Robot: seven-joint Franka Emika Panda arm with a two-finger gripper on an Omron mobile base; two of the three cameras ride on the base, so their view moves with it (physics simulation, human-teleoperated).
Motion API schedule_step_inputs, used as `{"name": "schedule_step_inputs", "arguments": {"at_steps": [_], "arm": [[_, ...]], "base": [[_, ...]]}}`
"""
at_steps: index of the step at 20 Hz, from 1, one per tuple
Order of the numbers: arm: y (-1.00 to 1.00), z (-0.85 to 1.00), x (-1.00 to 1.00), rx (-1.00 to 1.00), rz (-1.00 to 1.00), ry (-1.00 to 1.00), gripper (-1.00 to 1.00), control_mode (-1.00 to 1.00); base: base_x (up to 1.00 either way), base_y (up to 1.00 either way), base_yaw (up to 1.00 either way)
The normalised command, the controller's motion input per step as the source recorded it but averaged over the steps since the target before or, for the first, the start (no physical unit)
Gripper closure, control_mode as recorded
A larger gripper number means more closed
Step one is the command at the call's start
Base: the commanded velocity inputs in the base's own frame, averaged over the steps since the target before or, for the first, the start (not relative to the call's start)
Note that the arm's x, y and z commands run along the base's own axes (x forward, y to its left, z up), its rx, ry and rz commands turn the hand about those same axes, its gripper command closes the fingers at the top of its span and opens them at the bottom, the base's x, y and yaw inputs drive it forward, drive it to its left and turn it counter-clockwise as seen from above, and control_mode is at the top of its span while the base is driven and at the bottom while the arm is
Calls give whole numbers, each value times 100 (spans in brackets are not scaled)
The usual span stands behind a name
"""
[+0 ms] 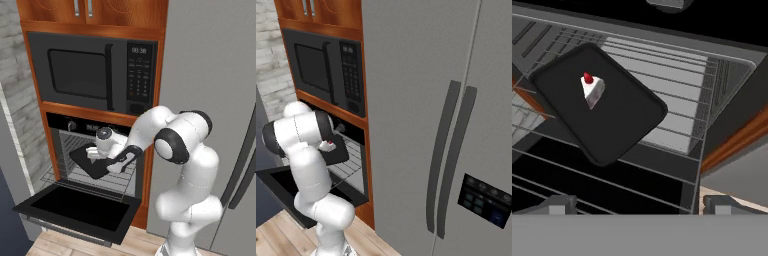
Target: Take the baked cake out of the oven and place it on the plate for cooling. Then close the oven door.
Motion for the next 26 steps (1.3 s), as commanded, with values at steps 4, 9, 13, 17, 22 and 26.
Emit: {"name": "schedule_step_inputs", "arguments": {"at_steps": [4,9,13,17,22,26], "arm": [[19,-24,44,-2,-1,0,-100,-100],[25,-19,47,-2,-1,0,-100,-100],[17,-18,47,0,-1,0,-100,-100],[3,-18,48,0,0,0,-100,-100],[0,-19,52,0,0,0,-100,-100],[8,-22,52,0,0,1,-100,-100]], "base": [[0,0,0],[0,0,0],[0,0,0],[0,0,0],[0,0,0],[0,0,0]]}}
